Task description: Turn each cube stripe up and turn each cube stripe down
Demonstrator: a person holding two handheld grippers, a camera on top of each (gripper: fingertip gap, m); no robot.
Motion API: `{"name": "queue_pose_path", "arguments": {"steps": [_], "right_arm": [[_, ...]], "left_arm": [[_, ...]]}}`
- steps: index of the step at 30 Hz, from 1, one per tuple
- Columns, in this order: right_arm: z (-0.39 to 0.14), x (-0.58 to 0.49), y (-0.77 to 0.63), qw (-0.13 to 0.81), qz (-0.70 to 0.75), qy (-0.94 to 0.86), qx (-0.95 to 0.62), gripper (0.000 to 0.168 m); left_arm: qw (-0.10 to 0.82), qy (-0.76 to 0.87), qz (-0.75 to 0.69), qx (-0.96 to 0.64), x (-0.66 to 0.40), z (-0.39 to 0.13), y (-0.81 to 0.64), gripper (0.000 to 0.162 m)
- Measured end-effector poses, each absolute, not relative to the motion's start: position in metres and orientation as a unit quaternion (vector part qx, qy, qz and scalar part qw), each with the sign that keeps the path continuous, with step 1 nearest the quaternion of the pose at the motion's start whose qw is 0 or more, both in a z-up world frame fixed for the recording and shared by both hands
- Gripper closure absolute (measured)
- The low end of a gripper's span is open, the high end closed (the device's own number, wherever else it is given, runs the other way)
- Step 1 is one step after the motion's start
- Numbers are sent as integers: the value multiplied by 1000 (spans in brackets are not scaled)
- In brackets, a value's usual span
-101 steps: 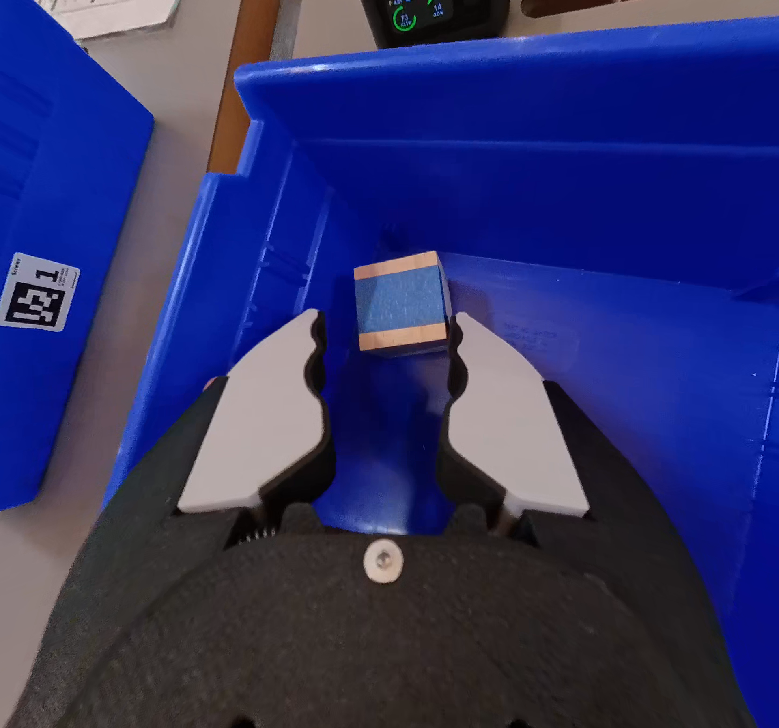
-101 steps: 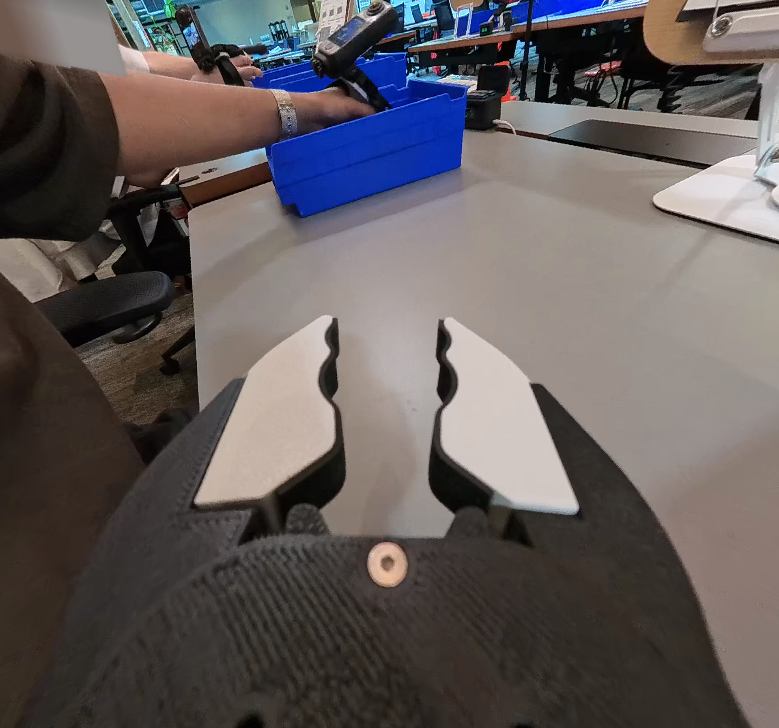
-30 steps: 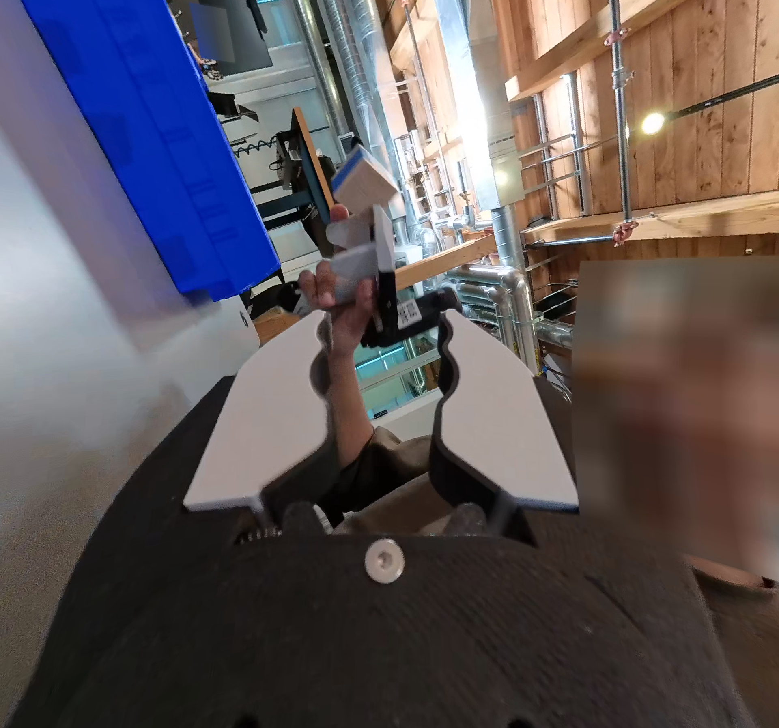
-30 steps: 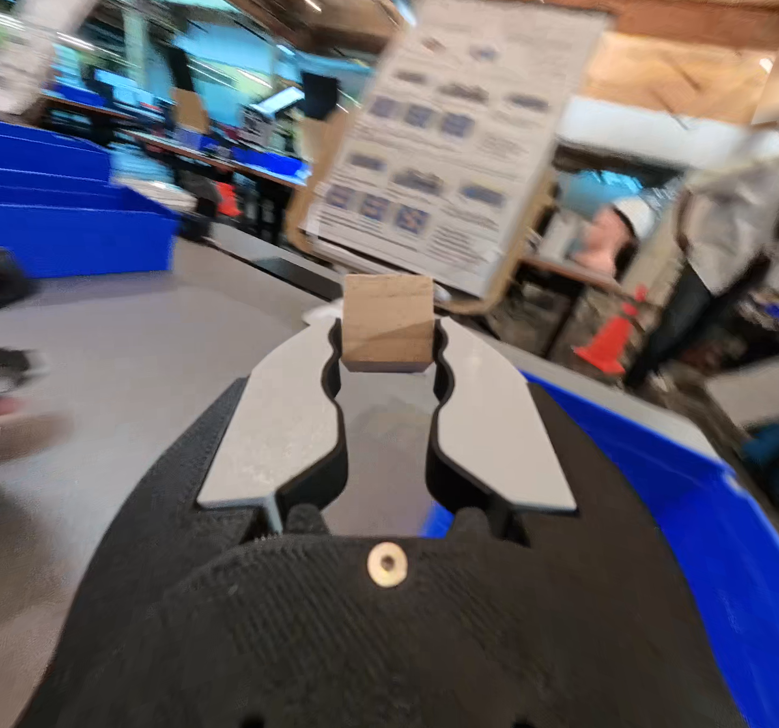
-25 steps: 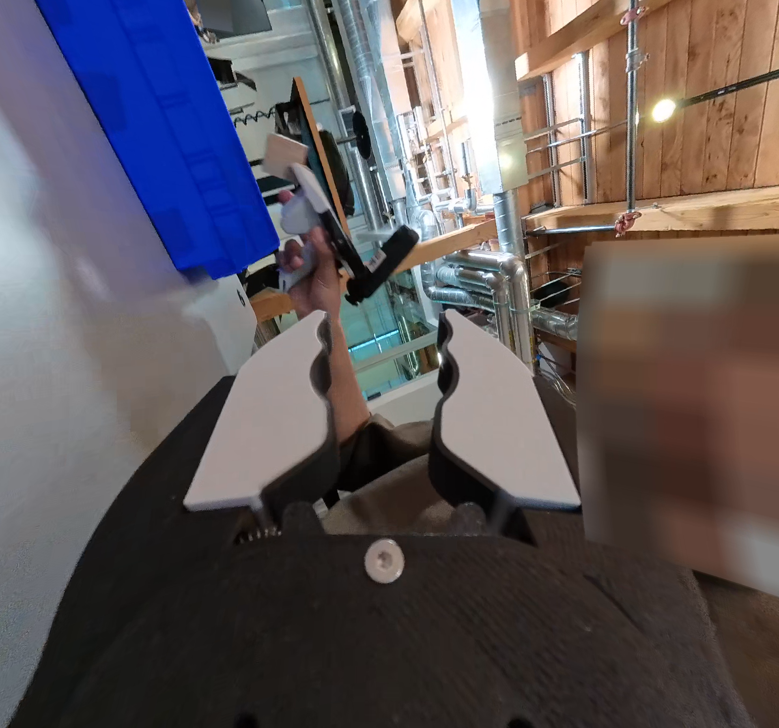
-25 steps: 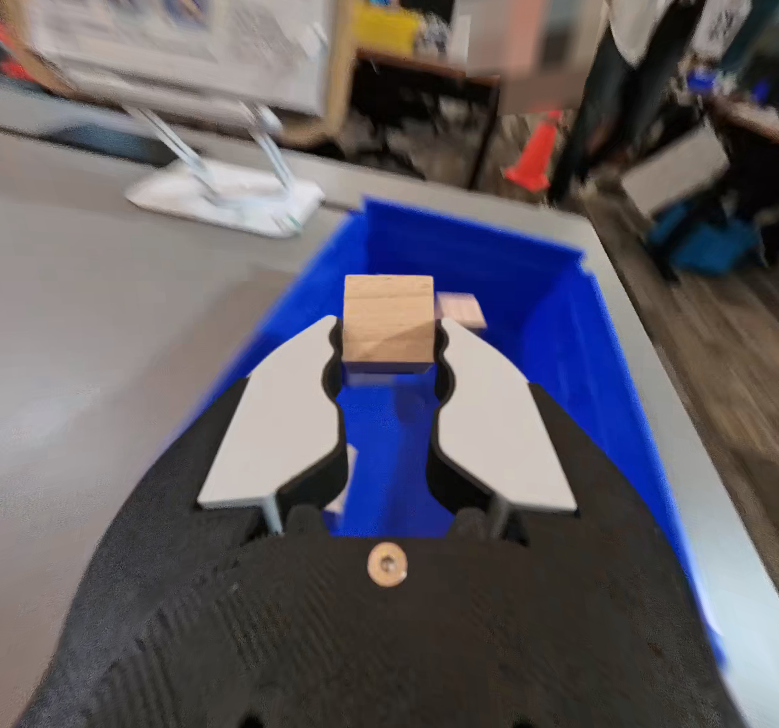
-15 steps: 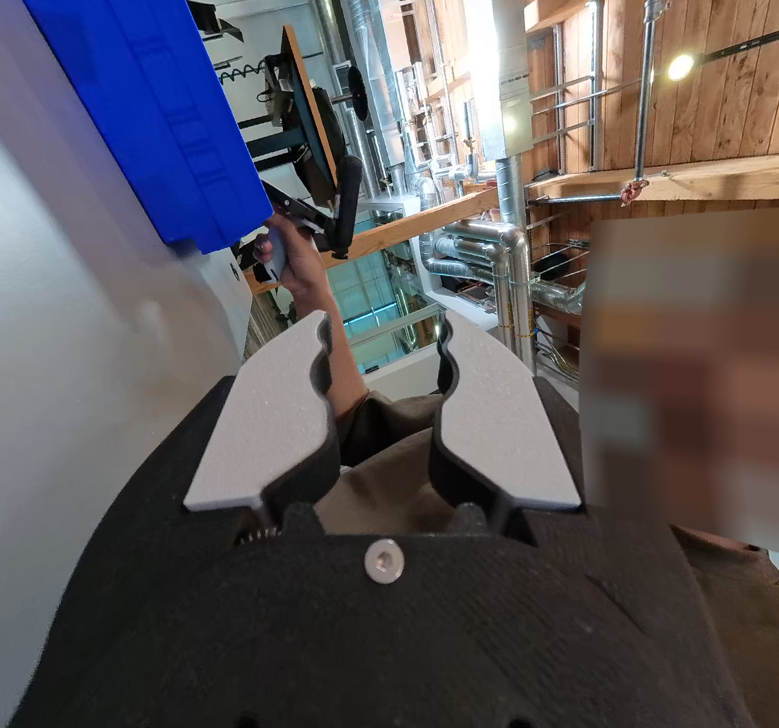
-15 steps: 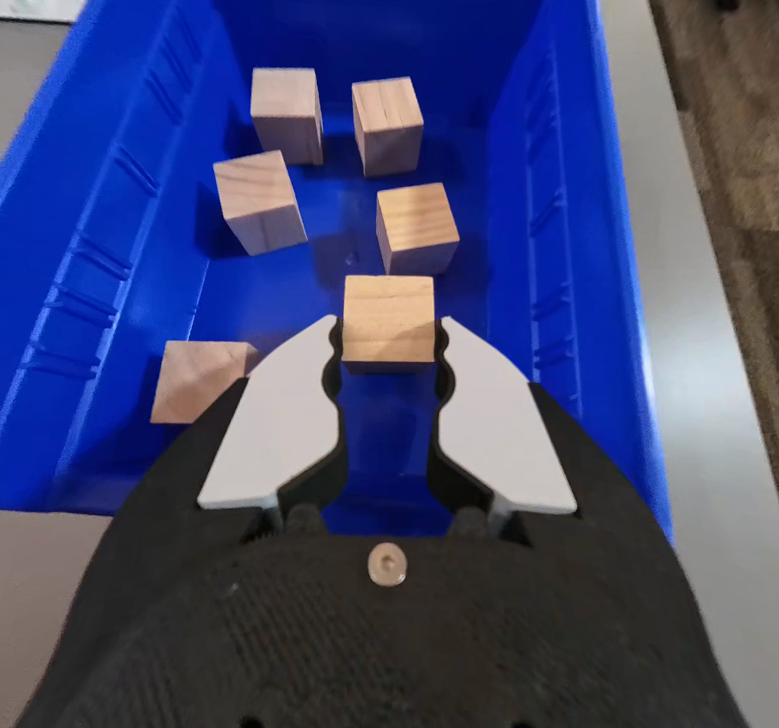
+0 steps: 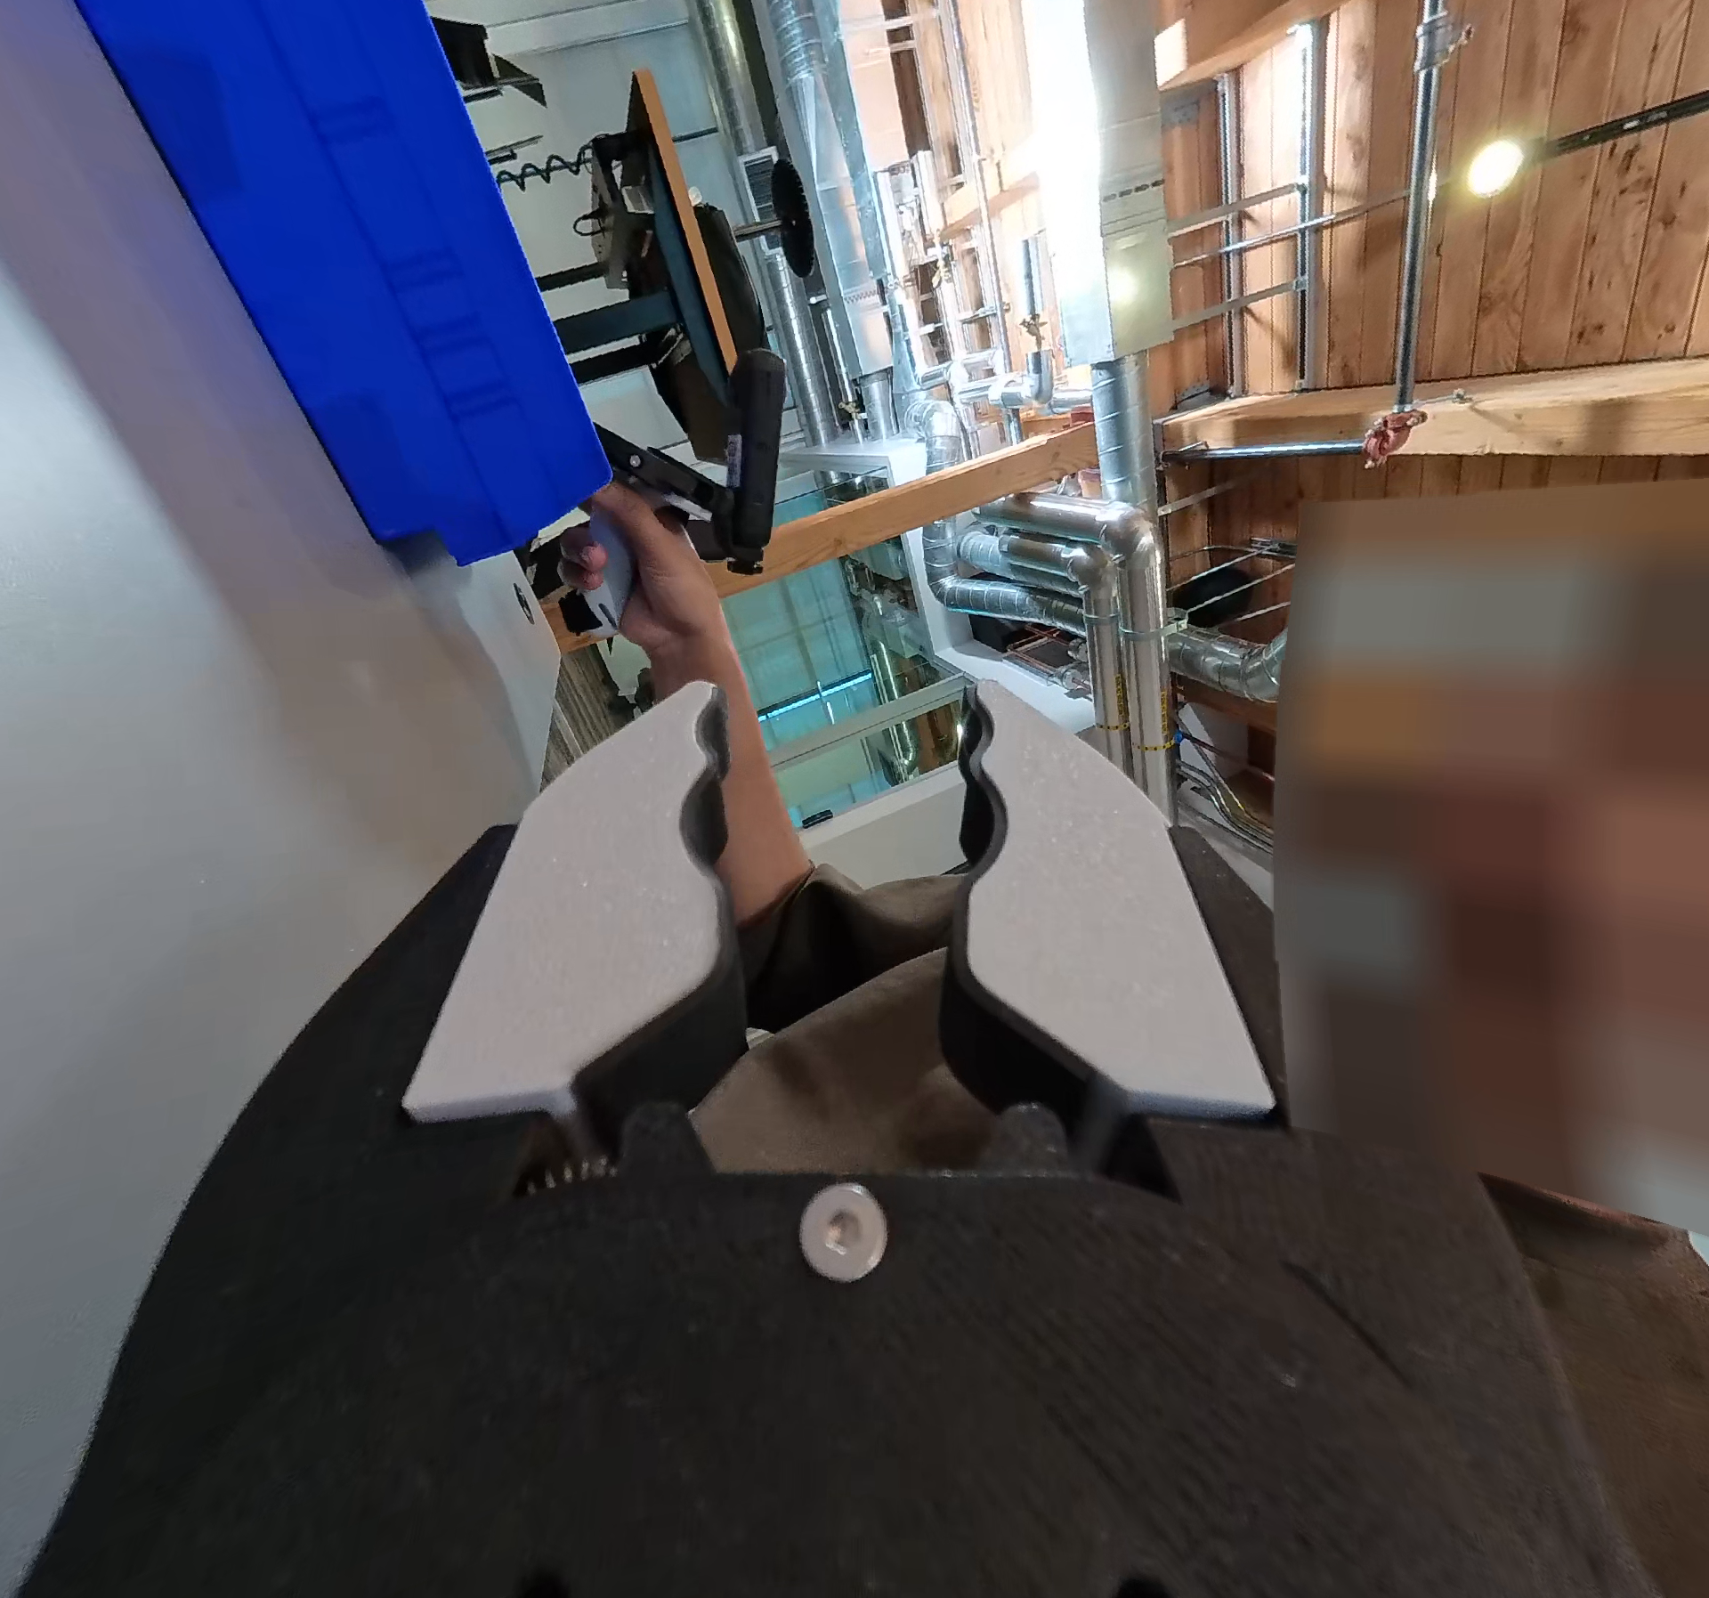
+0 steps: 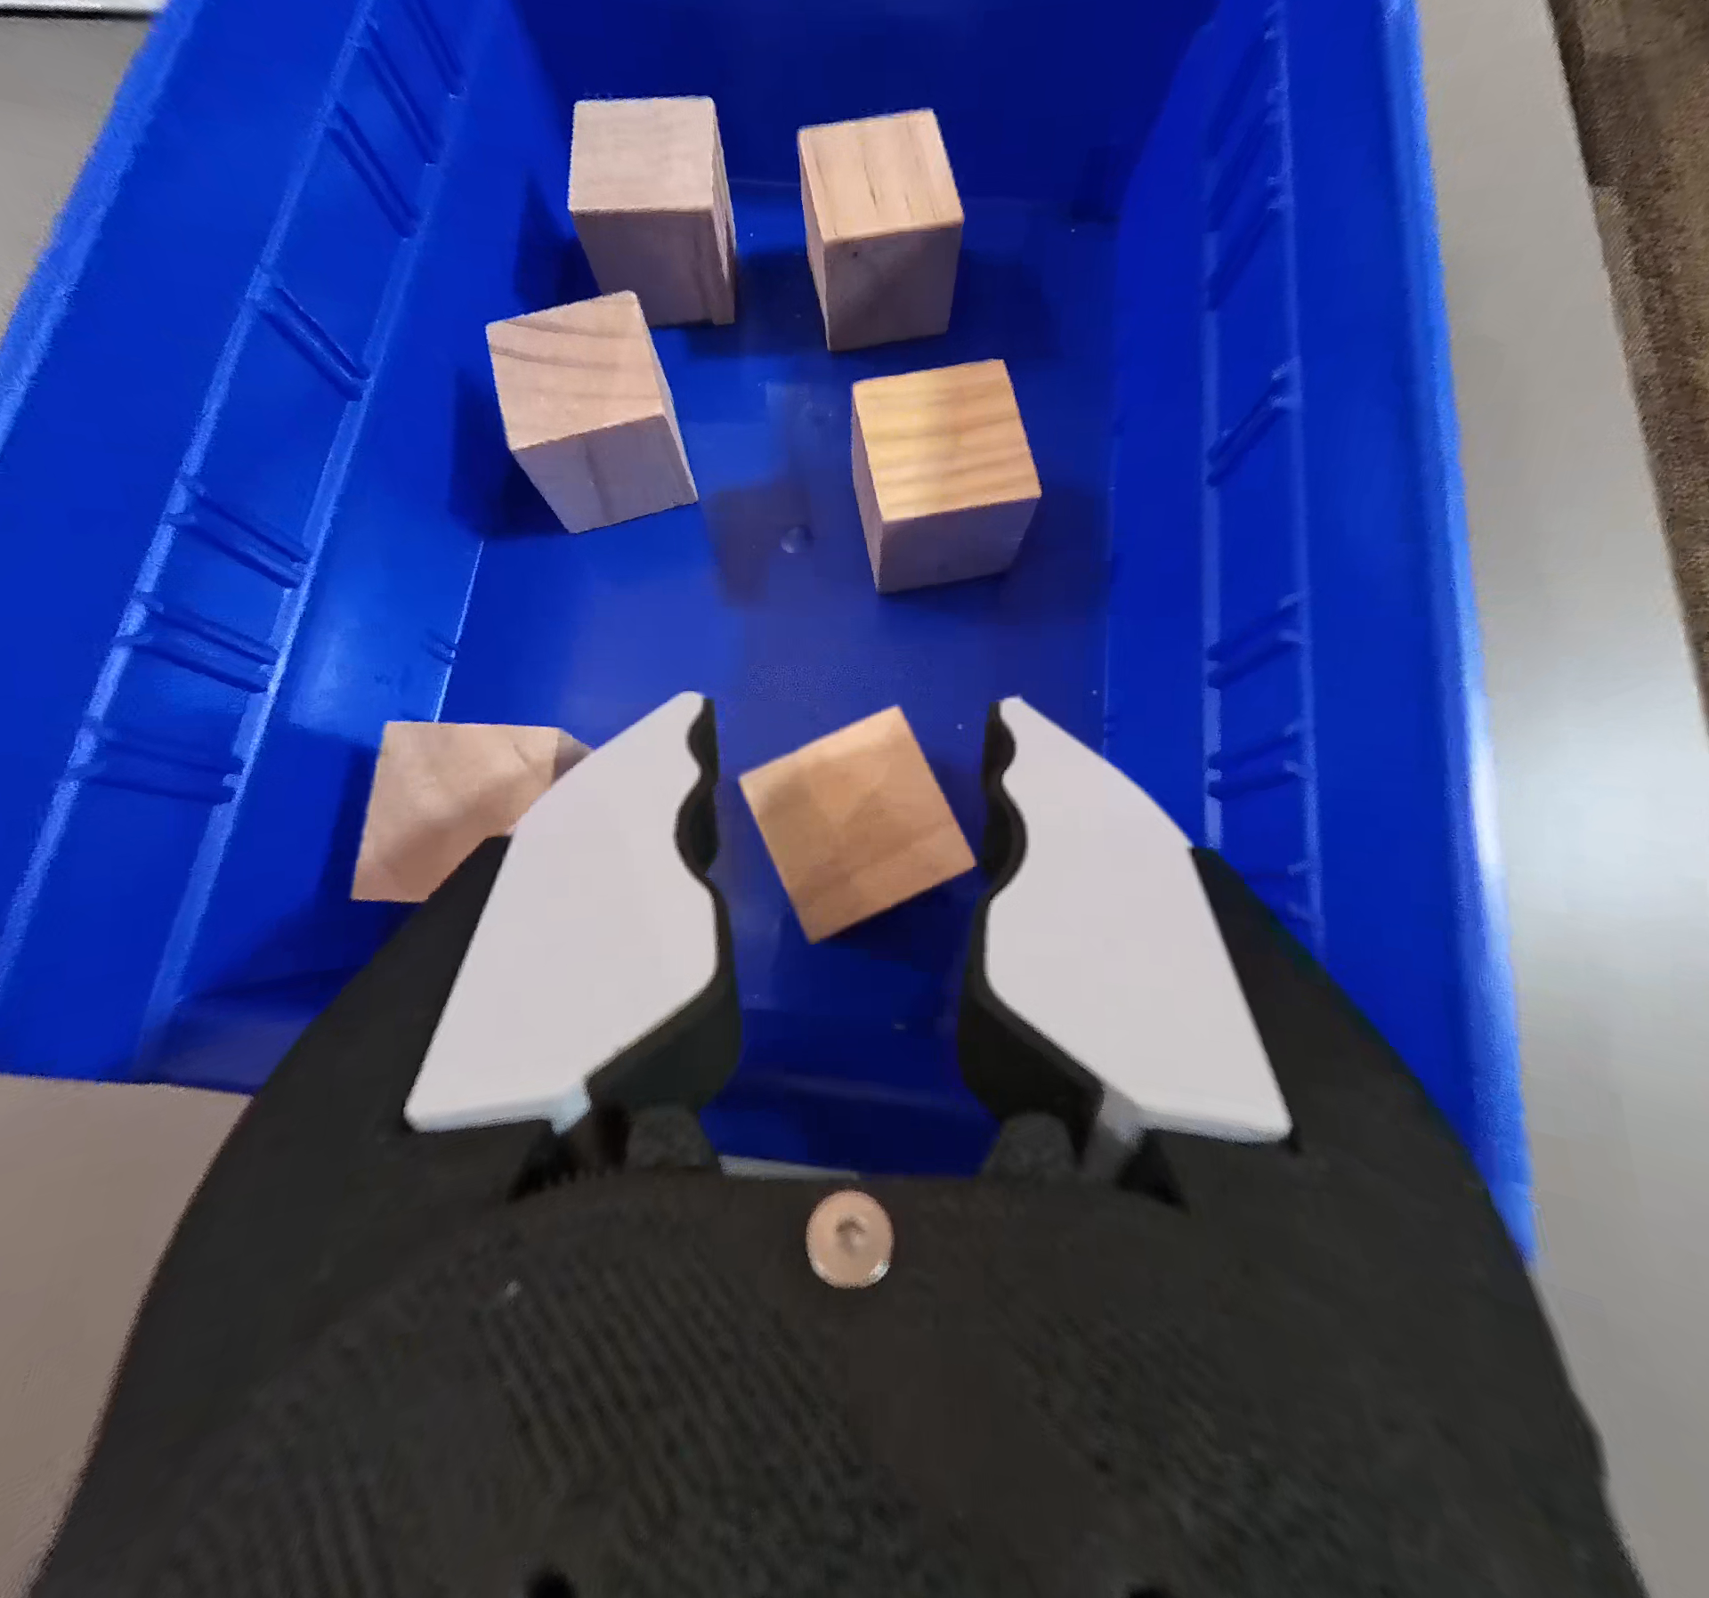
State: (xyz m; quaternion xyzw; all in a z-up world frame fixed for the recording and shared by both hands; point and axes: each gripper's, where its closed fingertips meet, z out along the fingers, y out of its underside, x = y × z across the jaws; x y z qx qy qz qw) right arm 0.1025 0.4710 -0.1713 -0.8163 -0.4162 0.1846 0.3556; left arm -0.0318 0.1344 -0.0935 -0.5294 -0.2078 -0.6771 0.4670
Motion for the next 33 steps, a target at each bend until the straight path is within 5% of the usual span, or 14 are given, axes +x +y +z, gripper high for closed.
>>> {"name": "queue_pose_path", "arguments": {"steps": [10,16,22,28,30,33], "right_arm": [[-59,150,509,610,115,-372,-690,113],[-130,184,539,504,129,-329,-788,111],[-144,160,526,470,276,-329,-771,164],[-152,152,523,478,258,-356,-760,133],[-153,155,529,486,251,-337,-767,160],[-153,153,528,470,301,-305,-772,163]], "left_arm": [[469,-211,-674,-530,-34,-94,134,114],[464,-210,-675,-534,-30,-96,136,114],[467,-209,-670,-539,-31,-97,136,114],[464,-214,-672,-536,-31,-97,137,114],[465,-212,-670,-538,-31,-97,137,114],[465,-213,-670,-538,-32,-98,138,114]]}}
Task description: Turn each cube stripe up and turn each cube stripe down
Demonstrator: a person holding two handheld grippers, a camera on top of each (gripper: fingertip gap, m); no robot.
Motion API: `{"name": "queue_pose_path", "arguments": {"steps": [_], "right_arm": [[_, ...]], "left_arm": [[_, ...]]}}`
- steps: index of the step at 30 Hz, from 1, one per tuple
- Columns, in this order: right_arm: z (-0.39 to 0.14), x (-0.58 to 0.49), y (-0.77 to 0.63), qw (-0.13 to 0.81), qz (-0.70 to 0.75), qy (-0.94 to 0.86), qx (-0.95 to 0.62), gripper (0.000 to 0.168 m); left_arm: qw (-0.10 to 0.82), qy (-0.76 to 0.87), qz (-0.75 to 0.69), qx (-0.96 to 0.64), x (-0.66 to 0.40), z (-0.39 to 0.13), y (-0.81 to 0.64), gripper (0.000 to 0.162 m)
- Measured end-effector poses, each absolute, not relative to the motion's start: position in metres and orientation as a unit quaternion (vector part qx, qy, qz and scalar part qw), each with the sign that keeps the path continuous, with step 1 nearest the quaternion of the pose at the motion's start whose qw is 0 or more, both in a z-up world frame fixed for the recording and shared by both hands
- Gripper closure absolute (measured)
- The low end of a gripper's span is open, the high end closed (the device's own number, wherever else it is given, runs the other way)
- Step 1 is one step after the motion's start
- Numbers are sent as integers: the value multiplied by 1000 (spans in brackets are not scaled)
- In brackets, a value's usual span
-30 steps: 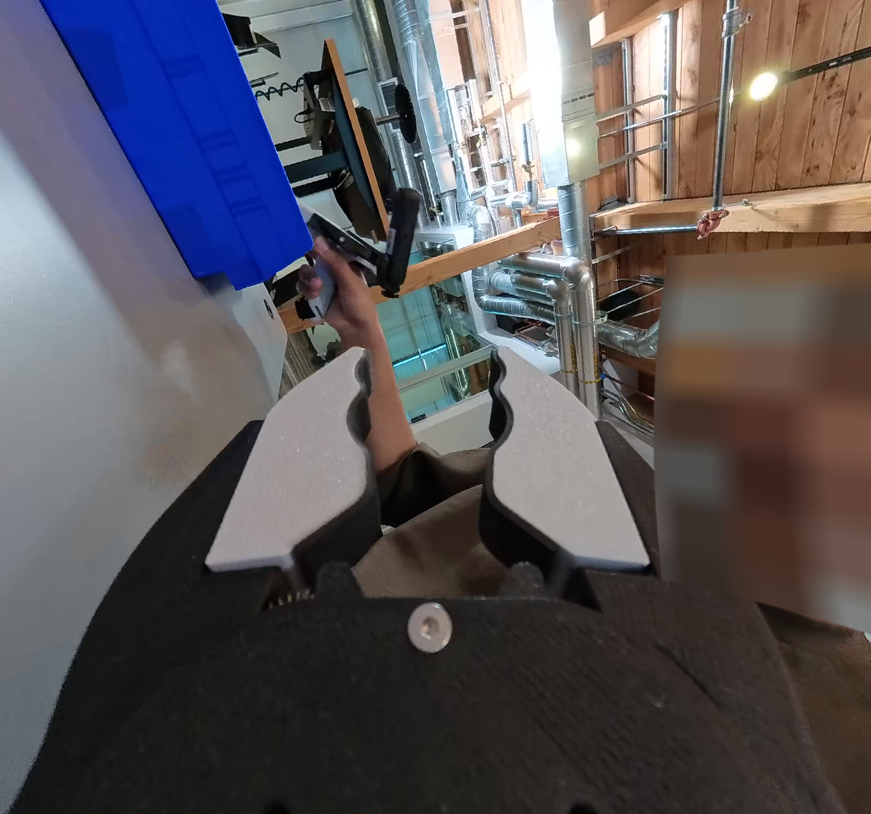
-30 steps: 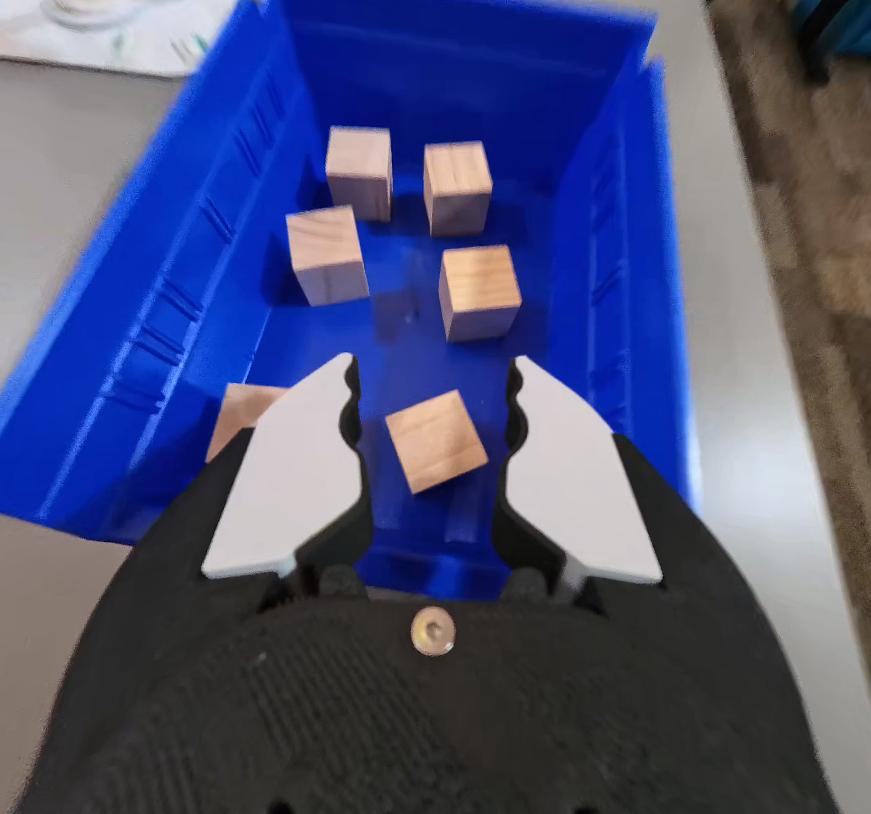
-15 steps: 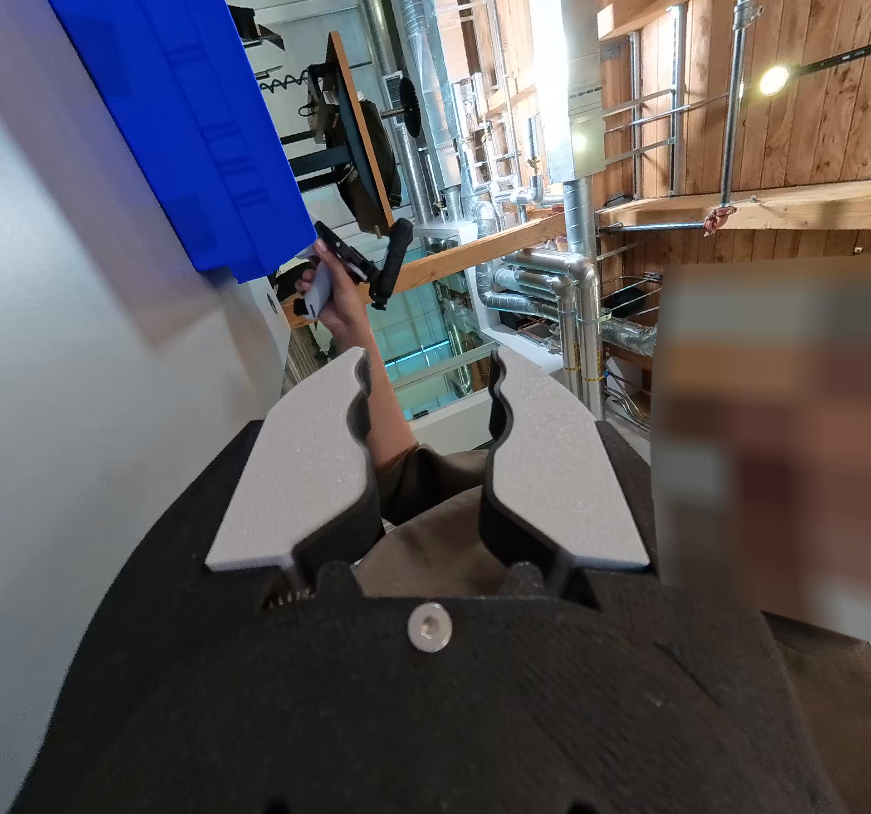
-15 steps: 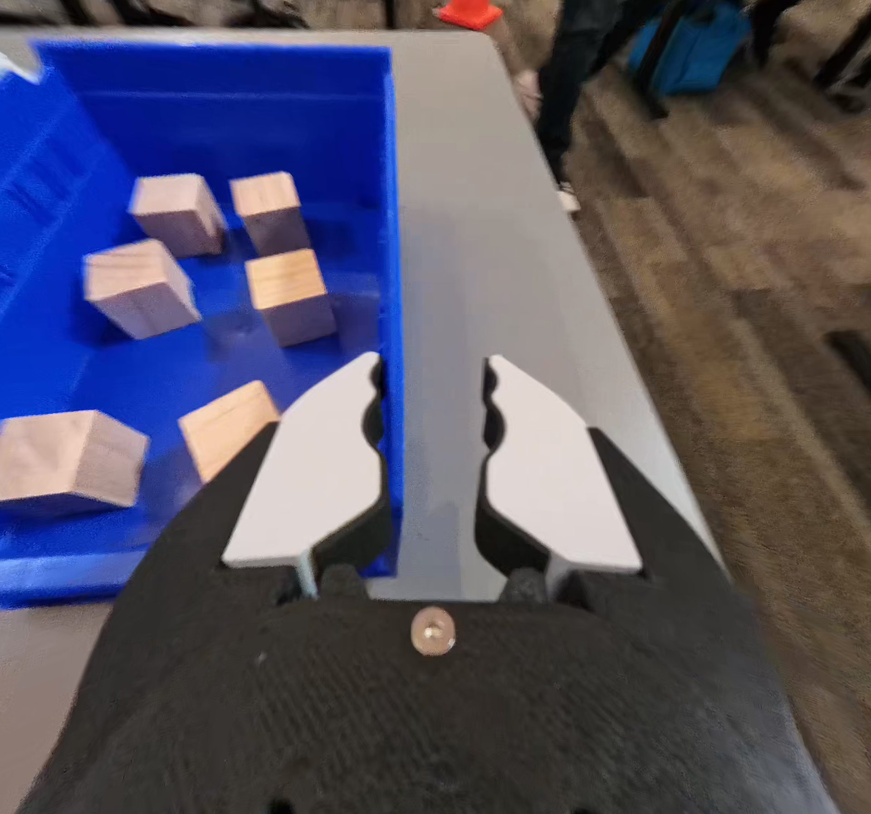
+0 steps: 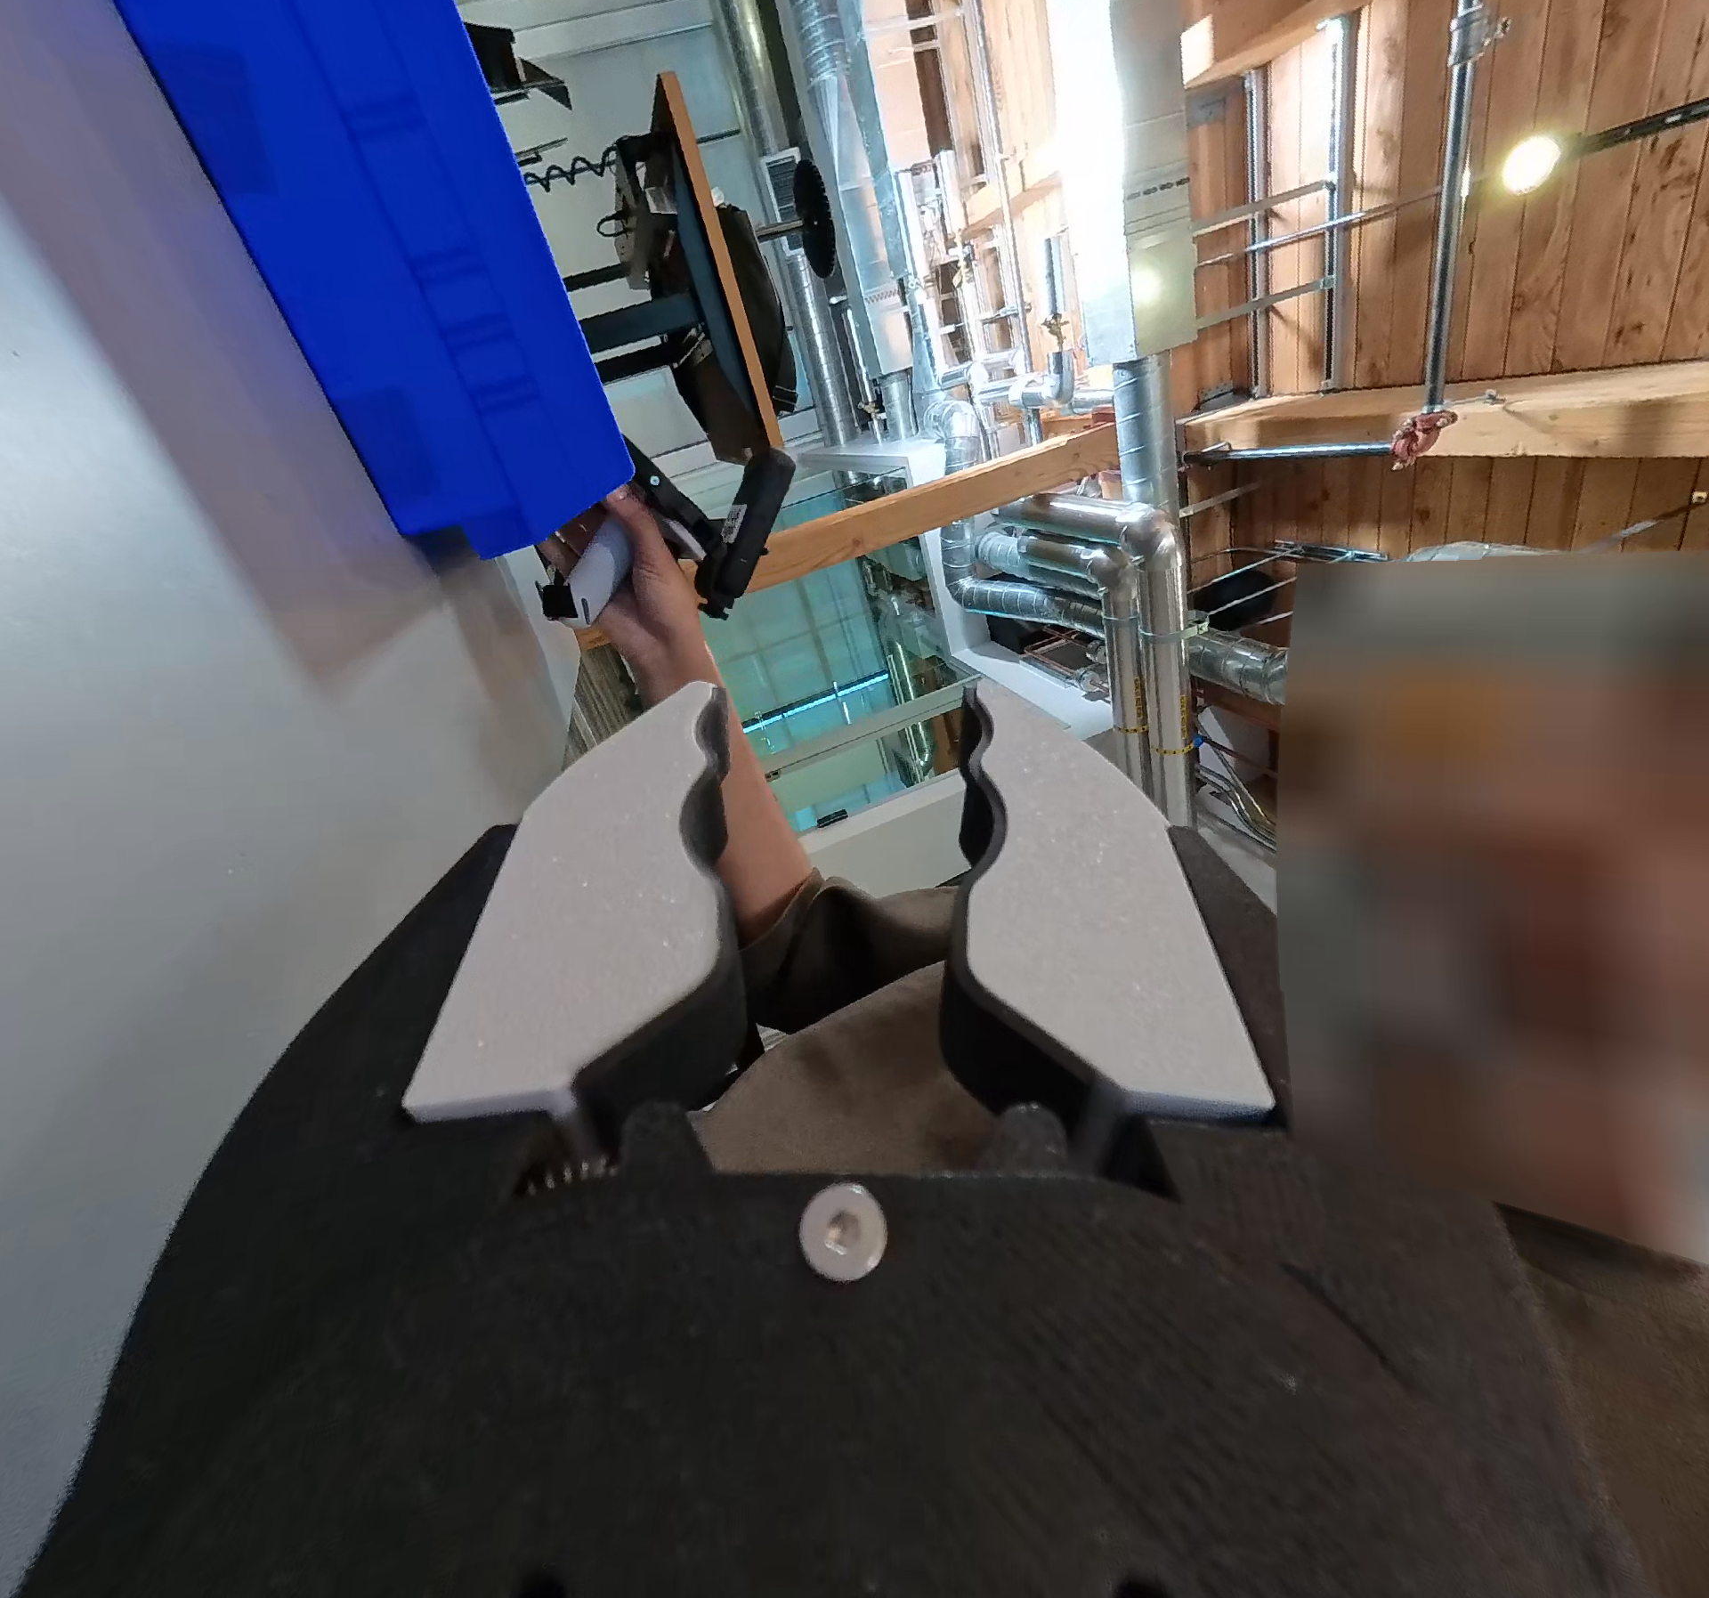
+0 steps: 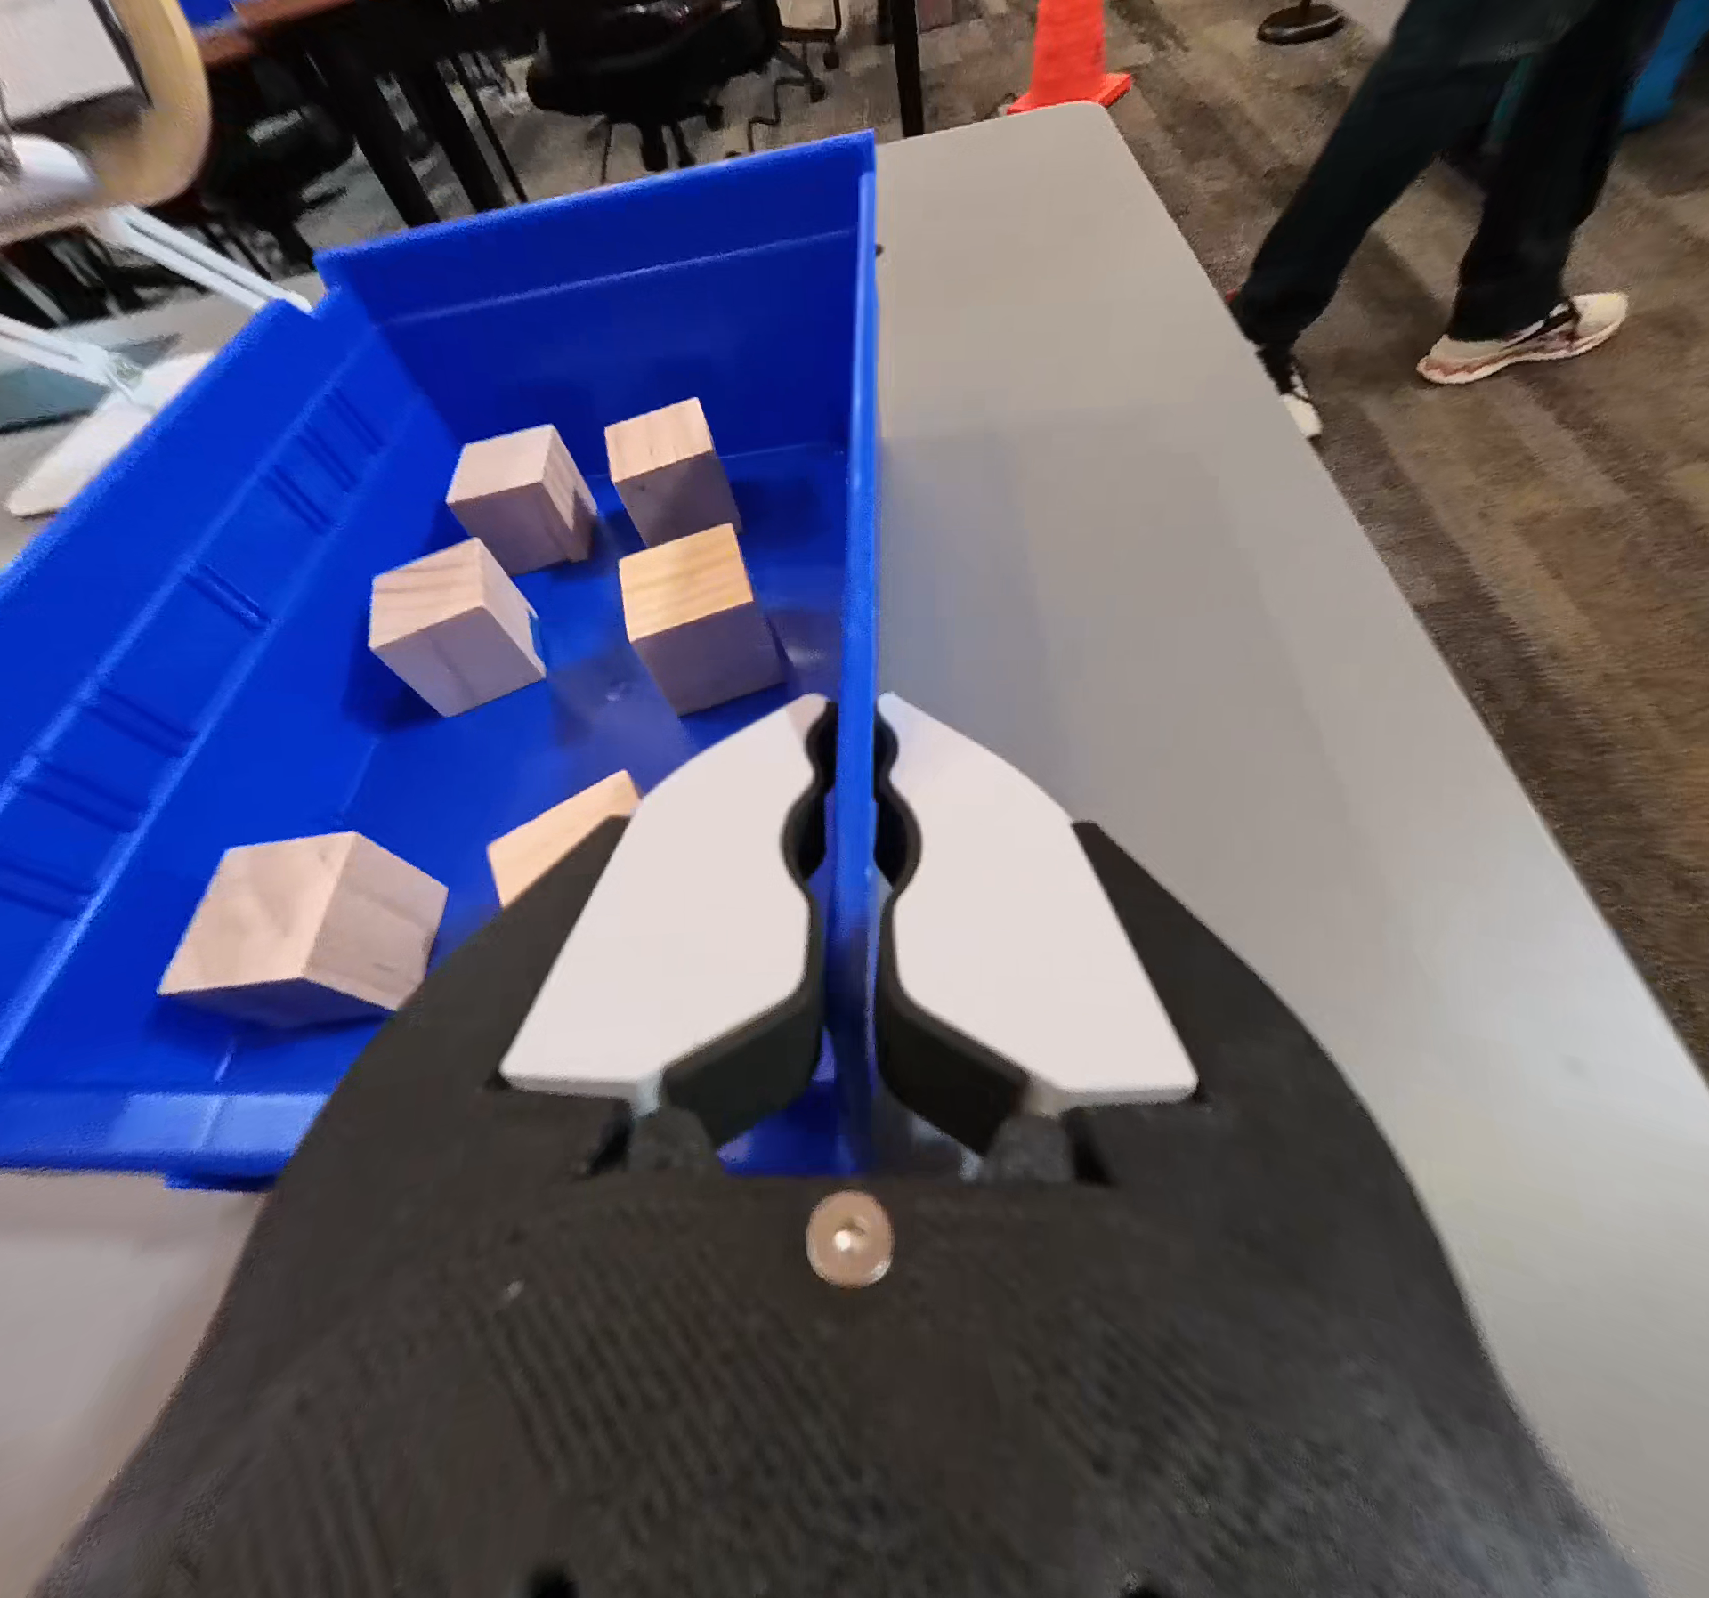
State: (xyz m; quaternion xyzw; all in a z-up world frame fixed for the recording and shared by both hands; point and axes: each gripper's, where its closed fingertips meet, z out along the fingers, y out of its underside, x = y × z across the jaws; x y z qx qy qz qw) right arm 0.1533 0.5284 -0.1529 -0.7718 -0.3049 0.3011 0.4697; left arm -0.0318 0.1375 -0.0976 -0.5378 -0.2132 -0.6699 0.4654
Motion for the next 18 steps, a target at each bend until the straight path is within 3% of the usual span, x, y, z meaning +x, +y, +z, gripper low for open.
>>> {"name": "queue_pose_path", "arguments": {"steps": [3,8,12,18], "right_arm": [[-152,153,528,468,310,-294,-774,163],[-150,153,529,427,397,-207,-786,162],[-143,148,525,440,392,-220,-777,163],[-128,134,511,451,385,-243,-768,163]], "left_arm": [[480,-209,-635,-568,-29,-102,138,116],[571,-156,-430,-681,-42,-92,134,106],[682,-174,-263,-660,-107,-46,109,134],[717,-251,1,-650,-220,-12,36,120]]}}
